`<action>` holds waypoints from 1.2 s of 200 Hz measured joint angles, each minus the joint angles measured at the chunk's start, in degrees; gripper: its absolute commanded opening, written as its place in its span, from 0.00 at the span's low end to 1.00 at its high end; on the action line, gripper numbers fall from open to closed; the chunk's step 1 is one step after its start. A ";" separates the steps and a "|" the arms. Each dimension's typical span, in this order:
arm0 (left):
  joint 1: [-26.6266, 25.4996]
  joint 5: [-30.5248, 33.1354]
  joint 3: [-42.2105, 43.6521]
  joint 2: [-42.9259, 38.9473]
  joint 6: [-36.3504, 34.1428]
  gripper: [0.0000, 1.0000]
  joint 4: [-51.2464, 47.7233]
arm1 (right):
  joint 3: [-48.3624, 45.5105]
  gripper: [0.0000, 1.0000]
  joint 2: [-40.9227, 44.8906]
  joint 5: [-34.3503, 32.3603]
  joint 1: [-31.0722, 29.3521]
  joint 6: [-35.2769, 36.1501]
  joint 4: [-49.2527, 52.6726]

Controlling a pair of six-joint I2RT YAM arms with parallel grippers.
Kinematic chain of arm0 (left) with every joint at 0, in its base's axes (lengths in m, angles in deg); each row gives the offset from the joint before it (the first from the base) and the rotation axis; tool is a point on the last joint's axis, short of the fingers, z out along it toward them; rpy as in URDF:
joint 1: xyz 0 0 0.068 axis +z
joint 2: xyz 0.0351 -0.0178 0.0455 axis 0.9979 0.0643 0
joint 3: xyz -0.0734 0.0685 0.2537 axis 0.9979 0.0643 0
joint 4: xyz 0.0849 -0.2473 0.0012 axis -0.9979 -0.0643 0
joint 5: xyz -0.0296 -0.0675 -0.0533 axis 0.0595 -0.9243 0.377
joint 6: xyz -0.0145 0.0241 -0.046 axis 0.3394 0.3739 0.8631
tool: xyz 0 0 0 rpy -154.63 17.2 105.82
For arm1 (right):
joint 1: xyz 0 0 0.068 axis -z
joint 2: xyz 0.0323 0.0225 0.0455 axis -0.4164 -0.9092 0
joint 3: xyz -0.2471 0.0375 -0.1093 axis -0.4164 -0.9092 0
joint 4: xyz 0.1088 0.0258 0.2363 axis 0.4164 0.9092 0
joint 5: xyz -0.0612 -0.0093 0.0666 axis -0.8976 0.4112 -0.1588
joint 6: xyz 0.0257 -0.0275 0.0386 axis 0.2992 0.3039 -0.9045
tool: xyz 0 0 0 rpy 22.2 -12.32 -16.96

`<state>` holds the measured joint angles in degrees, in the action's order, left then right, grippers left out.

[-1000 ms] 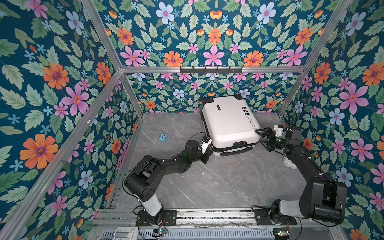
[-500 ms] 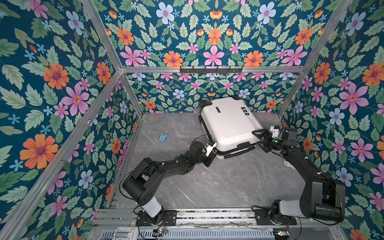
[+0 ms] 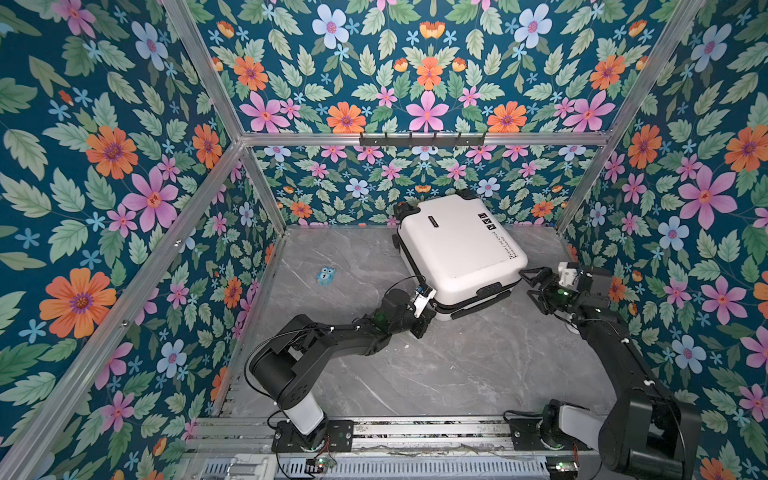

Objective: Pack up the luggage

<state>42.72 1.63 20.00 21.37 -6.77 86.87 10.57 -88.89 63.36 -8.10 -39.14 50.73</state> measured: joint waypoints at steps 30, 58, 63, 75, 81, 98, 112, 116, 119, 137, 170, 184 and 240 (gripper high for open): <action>0.04 0.04 0.00 -0.31 0.39 0.00 -0.04 | -5.25 0.64 3.32 0.55 -0.76 -0.61 1.53; 0.04 0.22 0.02 -0.74 0.44 0.00 -0.39 | -8.37 0.49 -0.35 -0.13 -8.87 -3.91 -1.11; 0.04 0.22 0.02 -0.74 0.44 0.00 -0.44 | -8.61 0.47 -1.29 -0.42 -10.38 -4.76 -2.51; 0.04 0.20 -0.02 -0.74 0.44 0.00 -0.48 | -9.14 0.43 -3.72 -1.01 -12.92 -6.67 -5.88; 0.04 0.20 -0.11 -0.74 0.44 0.00 -0.68 | -9.35 0.42 -4.90 -1.51 -13.79 -7.52 -7.39; 0.04 0.15 -0.22 -0.74 0.44 0.00 -1.01 | -9.64 0.38 -7.82 -2.64 -15.61 -9.88 -11.37; 0.04 0.13 -0.26 -0.74 0.50 0.00 -1.09 | -9.94 0.37 -10.10 -2.97 -16.44 -11.93 -15.06; 0.07 0.11 -0.28 -0.74 0.59 0.00 -1.09 | -10.05 0.37 -10.71 -3.04 -16.52 -12.48 -16.04; 0.07 0.11 -0.28 -0.74 0.63 0.00 -1.09 | -10.14 0.37 -11.23 -3.08 -16.59 -12.76 -16.79; 0.07 0.04 -0.31 -0.74 0.92 0.00 -1.11 | -10.71 0.37 -14.47 -3.61 -16.61 -14.64 -20.90; 0.07 -0.02 -0.31 -0.70 1.42 0.00 -1.09 | -11.26 0.36 -19.32 -3.87 -16.79 -17.55 -27.78; 0.07 -0.13 -0.35 -0.57 1.44 0.00 -1.07 | -11.67 0.36 -20.41 -3.85 -16.76 -18.69 -29.49; 0.13 0.04 -0.63 0.22 1.86 0.00 -1.11 | -14.01 0.30 -25.86 -1.88 -16.70 -21.46 -40.44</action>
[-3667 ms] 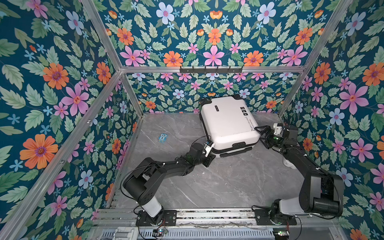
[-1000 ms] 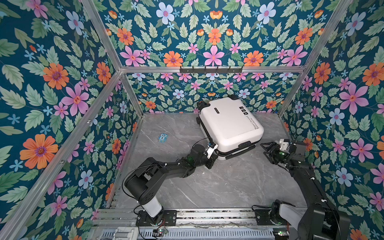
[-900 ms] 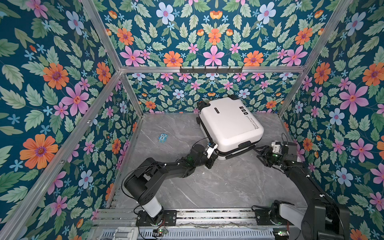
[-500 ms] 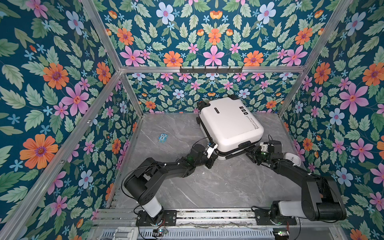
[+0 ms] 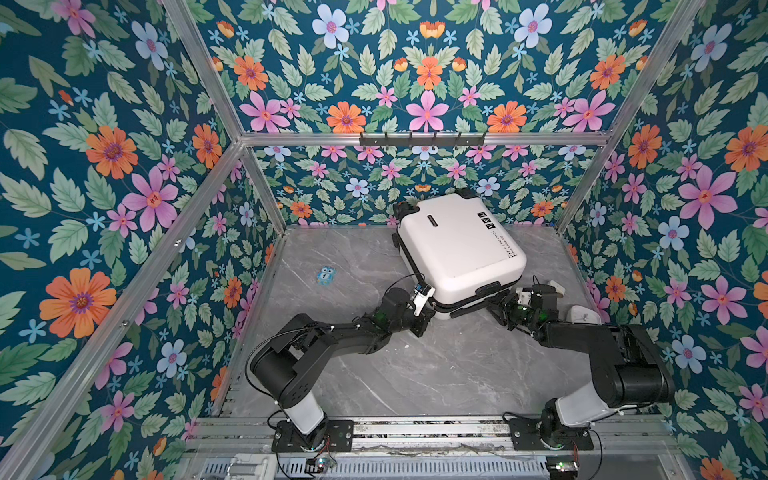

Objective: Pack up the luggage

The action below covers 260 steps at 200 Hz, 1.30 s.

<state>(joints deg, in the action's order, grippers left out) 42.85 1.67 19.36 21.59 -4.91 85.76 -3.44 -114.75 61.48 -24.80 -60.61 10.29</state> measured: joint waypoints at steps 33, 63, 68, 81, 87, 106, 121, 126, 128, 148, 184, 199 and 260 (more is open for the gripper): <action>0.13 0.92 0.00 -0.13 0.17 0.00 -0.20 | -0.76 0.09 -5.53 3.61 0.04 -2.95 -11.37; -0.07 1.25 0.48 -1.16 0.44 0.00 -1.73 | -1.14 0.00 -9.31 5.09 -0.02 -3.85 -19.74; -0.11 1.14 0.72 -1.44 0.39 0.00 -1.84 | -1.22 0.00 -9.75 5.05 -0.02 -4.35 -20.81; -0.59 1.88 1.62 -2.45 -0.04 0.00 -1.95 | -1.60 0.00 -10.03 4.26 -0.15 -5.22 -22.45; -0.83 2.23 2.14 -2.99 -0.07 0.00 -1.84 | -1.81 0.00 -9.90 3.82 -0.26 -5.62 -22.82; -1.38 3.87 3.23 -4.57 -0.87 0.00 -1.79 | -2.34 0.00 -8.83 2.19 -0.63 -6.38 -22.51; -2.03 5.70 3.32 -5.27 -1.92 0.00 -1.33 | -2.62 0.00 -6.91 0.48 -1.16 -7.19 -20.70; -2.27 6.21 3.32 -5.44 -2.29 0.00 -1.01 | -2.69 0.00 -6.01 -0.37 -1.38 -7.32 -19.89; -2.36 6.40 3.32 -5.49 -2.51 0.00 -0.92 | -2.69 0.00 -5.62 -0.74 -1.49 -7.32 -19.37; -3.52 8.76 3.06 -5.77 -4.24 0.00 -0.98 | -3.02 0.00 -1.75 -4.66 -2.69 -7.48 -14.36; -6.93 14.69 2.12 -5.75 -6.45 0.00 -2.32 | -3.26 0.00 3.13 -13.33 -6.16 -7.52 -7.76; -8.41 17.03 1.84 -5.42 -6.69 0.00 -2.56 | -3.21 0.00 4.02 -17.18 -7.91 -7.61 -6.38; -12.17 23.98 0.42 -4.20 -5.81 0.00 -3.58 | -1.14 0.00 1.27 -31.87 -14.56 -8.81 -7.67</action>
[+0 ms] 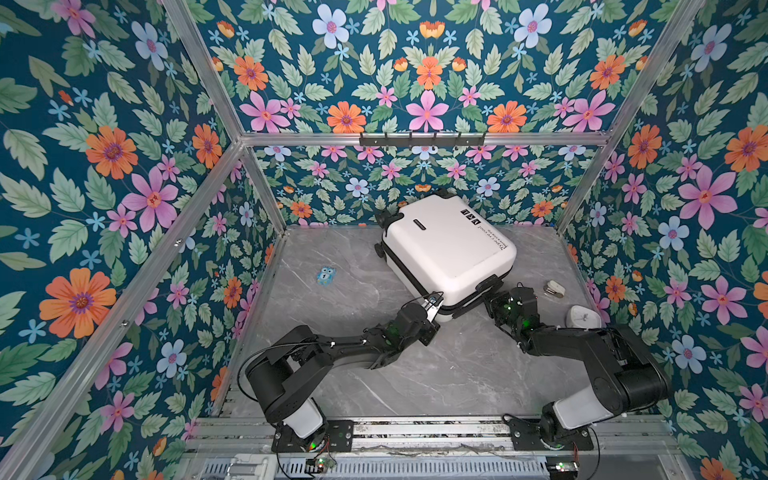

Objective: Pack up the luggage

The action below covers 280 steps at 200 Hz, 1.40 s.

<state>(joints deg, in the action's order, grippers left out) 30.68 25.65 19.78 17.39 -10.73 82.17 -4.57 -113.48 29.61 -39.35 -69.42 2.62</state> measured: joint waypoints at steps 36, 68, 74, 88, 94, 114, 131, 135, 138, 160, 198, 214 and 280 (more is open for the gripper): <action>-0.02 -3.74 -0.02 -4.22 1.55 0.00 -4.63 | 0.26 0.00 -2.10 -0.68 -0.96 -0.63 -4.55; 1.68 -11.30 -0.20 -6.34 3.56 0.00 -5.68 | 0.11 0.00 -1.31 -0.68 -1.09 -0.63 -4.52; 1.99 -12.50 -0.20 -6.45 4.11 0.00 -5.68 | 0.07 0.00 -1.25 -0.72 -1.14 -0.63 -4.50; 2.54 -14.80 -0.20 -6.49 5.38 0.00 -5.68 | -0.04 0.00 -1.22 -0.85 -1.16 -0.59 -4.52; 2.78 -15.50 -0.20 -6.49 5.88 0.00 -5.66 | -0.09 0.00 -1.22 -1.01 -1.18 -0.59 -4.52; 3.45 -17.53 -0.07 -6.49 7.87 0.00 -5.35 | -0.28 0.00 -1.22 -1.68 -1.49 -0.44 -4.68; 3.48 -17.57 0.52 -6.49 9.29 0.00 -4.17 | -0.42 0.00 -1.22 -2.43 -1.97 -0.42 -4.76; 3.43 -17.44 0.70 -6.49 9.55 0.00 -3.85 | -0.44 0.00 -1.22 -2.71 -2.14 -0.42 -4.81; 3.30 -17.22 0.79 -6.49 9.70 0.00 -3.74 | -0.44 0.00 -1.22 -2.95 -2.27 -0.44 -4.81; 0.79 -11.98 0.76 -6.43 8.46 0.00 -3.50 | -0.37 0.00 -1.29 -5.09 -3.23 -0.48 -4.74; -4.52 -3.15 -3.06 -3.98 2.73 0.00 -5.88 | 1.01 0.00 -2.10 -11.04 -4.96 -0.59 -4.07; -6.43 -1.33 -4.85 -2.36 0.63 0.00 -6.62 | 1.42 0.00 -2.75 -13.31 -5.35 -0.57 -4.42; -8.20 -2.10 -3.80 -0.24 -1.97 0.00 -4.24 | 0.74 0.00 -5.22 -14.03 -6.23 -0.37 -8.57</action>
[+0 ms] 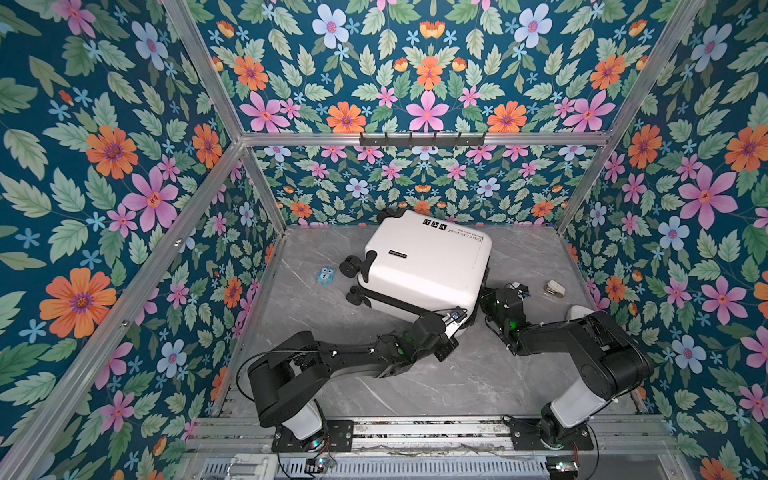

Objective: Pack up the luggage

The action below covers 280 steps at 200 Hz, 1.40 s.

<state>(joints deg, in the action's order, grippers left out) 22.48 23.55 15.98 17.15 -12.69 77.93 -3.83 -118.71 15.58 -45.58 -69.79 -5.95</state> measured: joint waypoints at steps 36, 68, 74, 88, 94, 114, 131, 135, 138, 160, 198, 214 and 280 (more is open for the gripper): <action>-0.02 -1.64 0.07 1.79 1.88 0.00 3.08 | -1.03 0.00 -1.70 -1.03 0.00 -0.26 -3.96; -0.70 -1.70 0.92 2.40 2.89 0.00 5.88 | -2.51 0.00 -2.43 -1.55 0.00 -0.33 -7.45; -0.90 -0.92 1.18 2.38 2.71 0.00 6.29 | -2.82 0.00 -2.45 -1.51 0.00 -0.46 -7.98; -1.33 0.00 1.81 2.14 1.62 0.00 7.06 | -3.30 0.00 -2.51 -1.38 0.00 -0.72 -9.01; -1.40 0.39 2.36 1.95 1.16 0.00 7.61 | -3.43 0.00 -2.51 -1.25 0.00 -0.76 -9.22; -1.40 1.03 3.80 1.22 -0.74 0.00 8.52 | -3.63 0.00 -2.16 -0.46 -0.09 -0.90 -9.09; -1.40 1.60 4.50 0.87 -2.21 0.00 9.33 | -3.69 0.00 -1.55 -0.02 -0.09 -0.87 -8.22; -1.40 1.62 4.59 0.87 -2.62 0.00 9.38 | -3.69 0.00 -1.44 -0.02 -0.11 -0.87 -7.96; -1.40 1.64 4.61 0.90 -2.86 0.00 9.38 | -3.72 0.00 -1.38 0.02 -0.11 -0.85 -7.87; -2.01 2.01 4.46 1.55 -4.44 0.00 9.81 | -4.00 0.00 -1.25 0.00 -0.13 -0.74 -7.76; -4.61 3.17 2.27 5.95 -7.26 0.00 12.11 | -4.85 0.00 -1.27 -1.92 -0.13 -0.46 -8.24; -4.98 3.56 1.99 7.74 -7.58 0.00 14.62 | -5.16 0.00 -1.27 -3.08 -0.13 -0.44 -8.63; -5.81 4.31 2.49 13.92 -6.67 0.00 22.47 | -5.60 0.00 -1.14 -4.59 -2.60 -1.55 -9.01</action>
<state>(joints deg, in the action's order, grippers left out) 16.67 27.86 18.47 31.08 -19.36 100.40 -9.42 -119.84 10.99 -48.18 -71.34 -14.95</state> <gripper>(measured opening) 0.050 0.141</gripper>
